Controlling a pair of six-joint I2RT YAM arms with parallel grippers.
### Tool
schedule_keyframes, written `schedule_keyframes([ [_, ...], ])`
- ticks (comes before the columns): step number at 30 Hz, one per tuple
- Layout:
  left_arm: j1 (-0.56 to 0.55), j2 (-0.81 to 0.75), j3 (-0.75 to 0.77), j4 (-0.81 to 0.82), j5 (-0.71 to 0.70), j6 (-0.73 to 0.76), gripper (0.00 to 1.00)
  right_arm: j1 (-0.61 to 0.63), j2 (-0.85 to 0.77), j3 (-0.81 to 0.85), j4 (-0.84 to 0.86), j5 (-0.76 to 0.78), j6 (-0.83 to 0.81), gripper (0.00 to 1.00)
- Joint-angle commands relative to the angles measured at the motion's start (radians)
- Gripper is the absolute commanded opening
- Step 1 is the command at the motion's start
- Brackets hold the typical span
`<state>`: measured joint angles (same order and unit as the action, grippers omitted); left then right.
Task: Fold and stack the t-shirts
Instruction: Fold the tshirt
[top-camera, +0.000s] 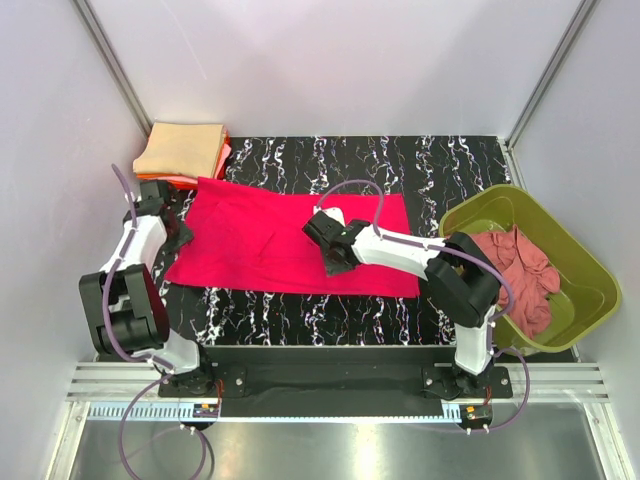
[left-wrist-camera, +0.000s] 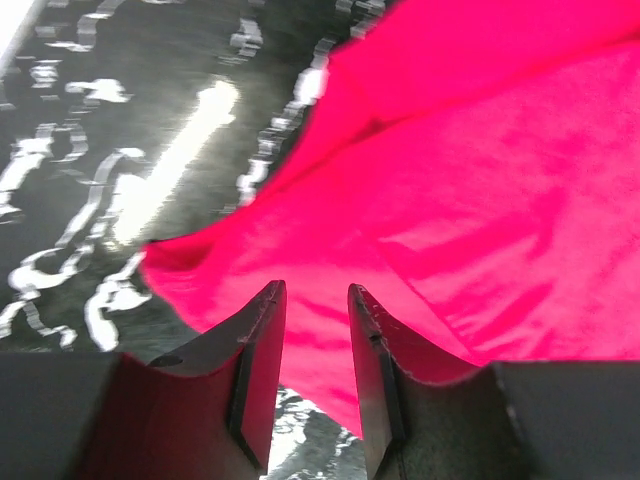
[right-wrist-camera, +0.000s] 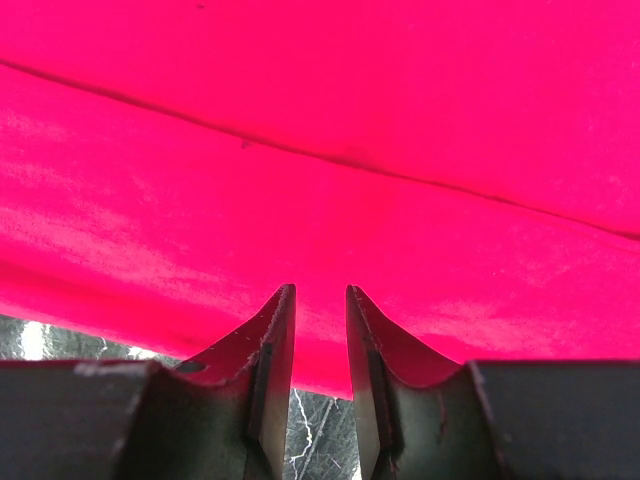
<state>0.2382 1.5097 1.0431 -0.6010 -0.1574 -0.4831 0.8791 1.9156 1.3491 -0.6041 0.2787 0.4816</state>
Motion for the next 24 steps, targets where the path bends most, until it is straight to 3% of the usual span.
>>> schedule_keyframes([
  [1,-0.017,0.032,-0.008,0.078,0.059,-0.023,0.36,0.004,0.016,0.036,0.001,0.028,-0.008,0.34],
  [9,0.006,0.162,-0.032,0.043,-0.045,-0.035,0.36,0.006,0.013,-0.047,0.012,0.008,0.034,0.34],
  [24,0.029,0.170,-0.129,-0.029,-0.227,-0.023,0.40,0.089,-0.098,-0.255,0.099,-0.026,0.173,0.33],
])
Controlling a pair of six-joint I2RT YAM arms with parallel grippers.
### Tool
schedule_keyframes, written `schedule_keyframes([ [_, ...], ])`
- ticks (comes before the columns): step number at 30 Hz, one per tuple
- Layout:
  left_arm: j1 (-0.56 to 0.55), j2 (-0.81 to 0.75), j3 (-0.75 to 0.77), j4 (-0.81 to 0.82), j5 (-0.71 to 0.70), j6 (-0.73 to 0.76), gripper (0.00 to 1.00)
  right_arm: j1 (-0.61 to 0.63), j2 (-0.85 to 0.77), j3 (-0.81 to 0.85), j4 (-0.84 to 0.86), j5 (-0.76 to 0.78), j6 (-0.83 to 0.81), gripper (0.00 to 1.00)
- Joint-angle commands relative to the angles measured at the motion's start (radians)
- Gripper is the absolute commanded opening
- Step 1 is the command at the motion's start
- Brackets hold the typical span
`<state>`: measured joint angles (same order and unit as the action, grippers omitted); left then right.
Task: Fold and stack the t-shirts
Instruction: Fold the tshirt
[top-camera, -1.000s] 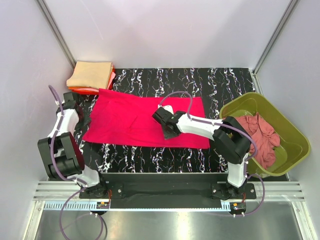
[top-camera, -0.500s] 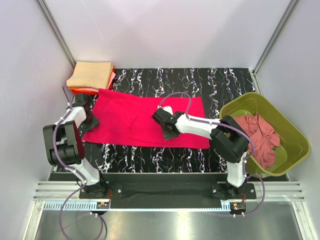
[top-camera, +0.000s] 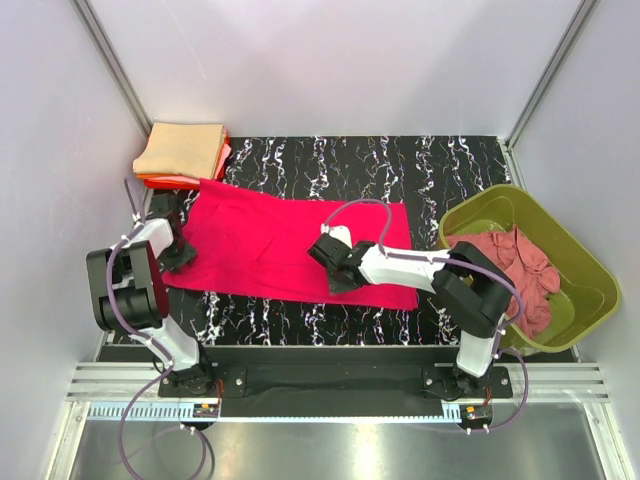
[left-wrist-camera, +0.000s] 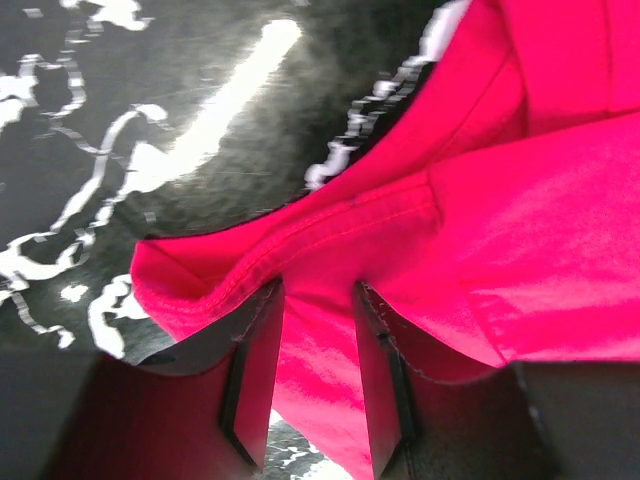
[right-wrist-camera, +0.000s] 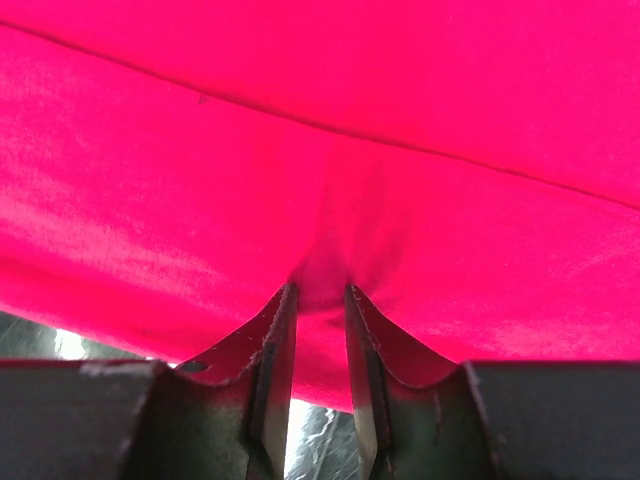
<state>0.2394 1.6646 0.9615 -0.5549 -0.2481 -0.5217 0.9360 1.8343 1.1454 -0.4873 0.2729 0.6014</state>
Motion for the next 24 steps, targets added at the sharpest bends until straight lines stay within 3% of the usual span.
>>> schedule_keyframes([
  [1,0.035,0.018,-0.047,-0.104,-0.146,0.011,0.40,0.038,-0.018,-0.056,0.001,-0.029,0.060,0.33],
  [7,0.101,0.009,-0.040,-0.161,-0.115,-0.008,0.38,0.050,-0.026,-0.058,0.007,-0.029,0.048,0.34],
  [11,0.100,-0.094,0.034,-0.174,-0.063,0.008,0.39,0.050,-0.070,-0.067,0.003,-0.024,0.034,0.34],
  [16,0.078,-0.187,0.126,-0.125,0.157,0.014,0.41,0.049,-0.086,-0.047,-0.014,-0.011,0.018,0.35],
  [21,0.046,-0.129,0.178,-0.028,0.410,0.075,0.45,0.049,-0.073,0.043,-0.043,-0.017,-0.024,0.36],
  [24,0.046,-0.086,0.253,0.015,0.429,0.126,0.48,0.044,-0.087,0.105,-0.082,-0.024,-0.093,0.36],
])
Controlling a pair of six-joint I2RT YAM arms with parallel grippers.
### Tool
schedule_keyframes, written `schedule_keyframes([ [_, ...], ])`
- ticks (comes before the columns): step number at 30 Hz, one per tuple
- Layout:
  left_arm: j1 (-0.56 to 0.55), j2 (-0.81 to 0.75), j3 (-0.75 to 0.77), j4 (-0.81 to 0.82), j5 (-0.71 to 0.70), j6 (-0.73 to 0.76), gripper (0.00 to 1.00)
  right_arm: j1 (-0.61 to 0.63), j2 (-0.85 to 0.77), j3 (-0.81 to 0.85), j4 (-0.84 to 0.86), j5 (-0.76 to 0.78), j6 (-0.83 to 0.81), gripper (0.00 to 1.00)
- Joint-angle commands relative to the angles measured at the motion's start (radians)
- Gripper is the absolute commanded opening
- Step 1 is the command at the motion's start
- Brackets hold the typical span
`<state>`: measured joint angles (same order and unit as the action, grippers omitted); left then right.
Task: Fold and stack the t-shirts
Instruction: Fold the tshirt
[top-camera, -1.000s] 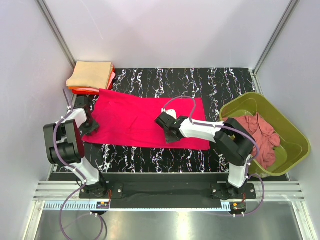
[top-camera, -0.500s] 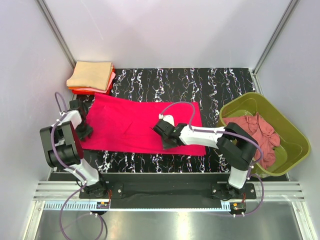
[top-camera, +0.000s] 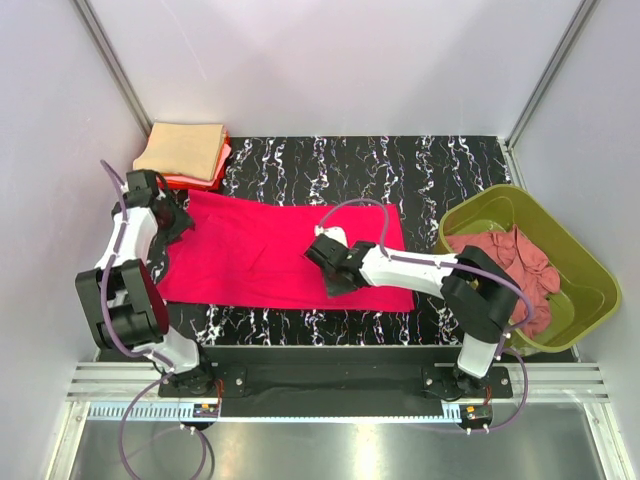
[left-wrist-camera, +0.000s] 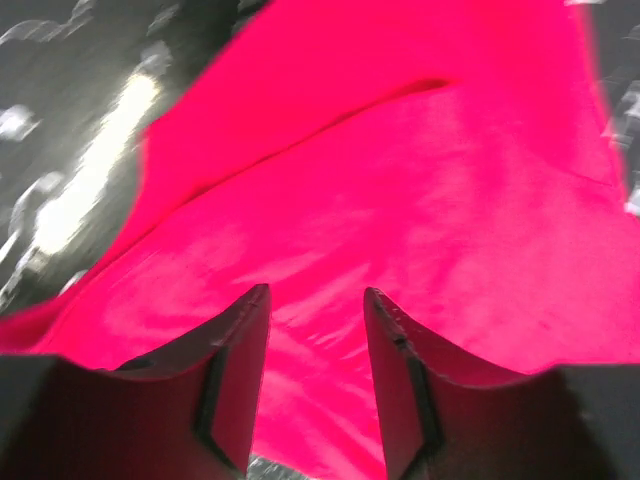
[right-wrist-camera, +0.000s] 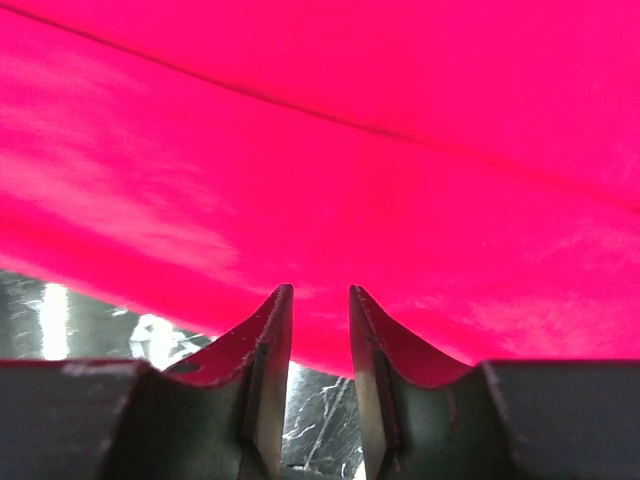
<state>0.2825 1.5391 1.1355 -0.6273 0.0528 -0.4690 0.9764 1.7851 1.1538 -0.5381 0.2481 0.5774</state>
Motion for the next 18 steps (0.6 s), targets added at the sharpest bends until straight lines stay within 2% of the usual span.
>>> schedule_keyframes([
  [1,0.004,0.050,0.099,0.112,0.119,0.082,0.50,-0.004,-0.058,0.112,-0.043,-0.004,-0.105,0.37],
  [4,0.017,0.093,0.162,0.211,0.140,0.073,0.56,-0.037,-0.104,0.165,-0.051,-0.076,-0.164,0.39],
  [6,0.033,0.136,0.187,0.294,0.212,0.055,0.60,-0.131,-0.112,0.210,-0.051,-0.156,-0.201,0.41],
  [9,0.038,0.223,0.276,0.304,0.249,0.064,0.61,-0.260,-0.084,0.298,-0.056,-0.224,-0.259,0.45],
  [12,0.037,0.282,0.306,0.320,0.245,0.063,0.61,-0.387,-0.004,0.443,-0.114,-0.286,-0.319,0.49],
  [16,0.037,0.341,0.332,0.344,0.275,0.076,0.61,-0.518,0.170,0.625,-0.180,-0.374,-0.398,0.50],
  [18,0.011,0.369,0.348,0.337,0.243,0.104,0.61,-0.576,0.230,0.723,-0.224,-0.392,-0.445,0.50],
])
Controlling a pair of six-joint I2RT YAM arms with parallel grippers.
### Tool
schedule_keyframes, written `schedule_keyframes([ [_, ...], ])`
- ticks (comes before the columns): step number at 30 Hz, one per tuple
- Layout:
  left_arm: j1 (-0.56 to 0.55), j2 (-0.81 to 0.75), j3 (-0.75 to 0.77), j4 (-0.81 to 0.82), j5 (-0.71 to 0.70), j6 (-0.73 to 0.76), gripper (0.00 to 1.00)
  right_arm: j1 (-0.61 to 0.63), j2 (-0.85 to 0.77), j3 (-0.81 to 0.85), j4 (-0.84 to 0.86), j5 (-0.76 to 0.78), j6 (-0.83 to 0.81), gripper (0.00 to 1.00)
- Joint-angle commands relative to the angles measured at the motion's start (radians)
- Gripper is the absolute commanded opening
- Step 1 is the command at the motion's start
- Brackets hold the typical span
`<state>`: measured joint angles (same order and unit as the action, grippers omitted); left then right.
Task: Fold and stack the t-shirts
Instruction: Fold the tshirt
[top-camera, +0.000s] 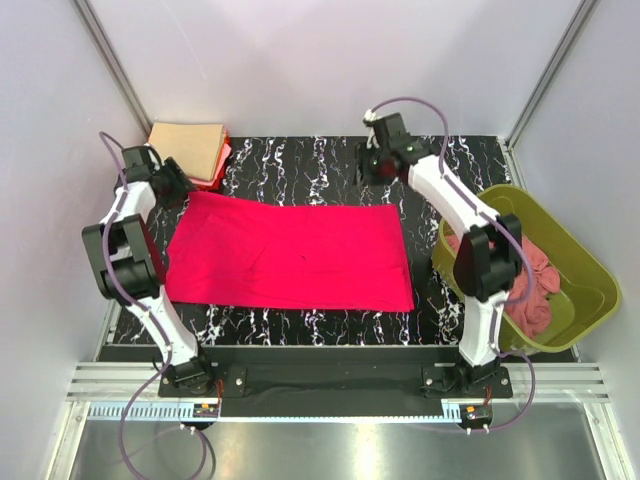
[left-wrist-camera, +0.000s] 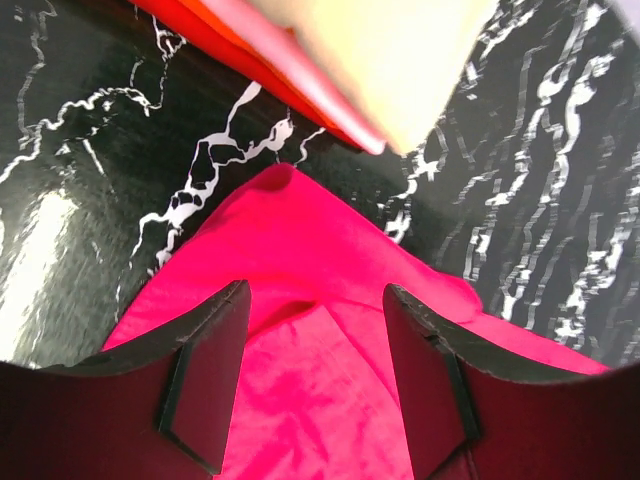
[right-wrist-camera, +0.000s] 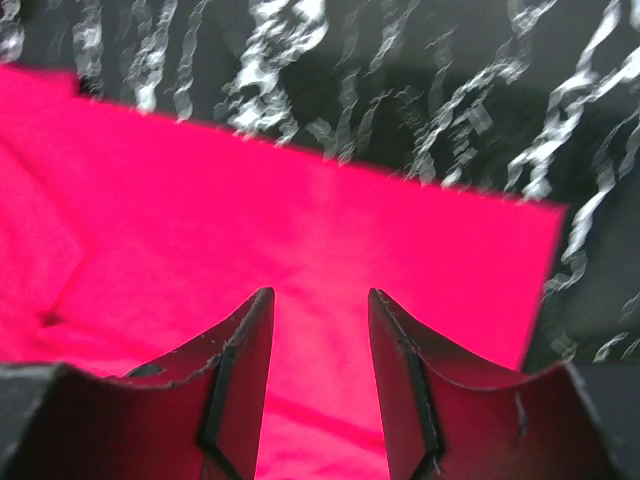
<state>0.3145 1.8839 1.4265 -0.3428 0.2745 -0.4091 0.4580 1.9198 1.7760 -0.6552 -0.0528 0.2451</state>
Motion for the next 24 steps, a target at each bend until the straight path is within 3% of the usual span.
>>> schedule_keyframes([
  [1,-0.029,0.035,0.074,0.047,0.011,0.049,0.61,-0.074,0.152,0.132,-0.125,-0.090,-0.130,0.50],
  [14,-0.037,0.086,0.117,0.079,-0.003,0.098,0.59,-0.202,0.533,0.586,-0.412,-0.022,-0.316,0.49],
  [24,-0.029,0.118,0.175,0.045,0.014,0.151,0.59,-0.225,0.654,0.741,-0.483,-0.022,-0.377,0.50],
])
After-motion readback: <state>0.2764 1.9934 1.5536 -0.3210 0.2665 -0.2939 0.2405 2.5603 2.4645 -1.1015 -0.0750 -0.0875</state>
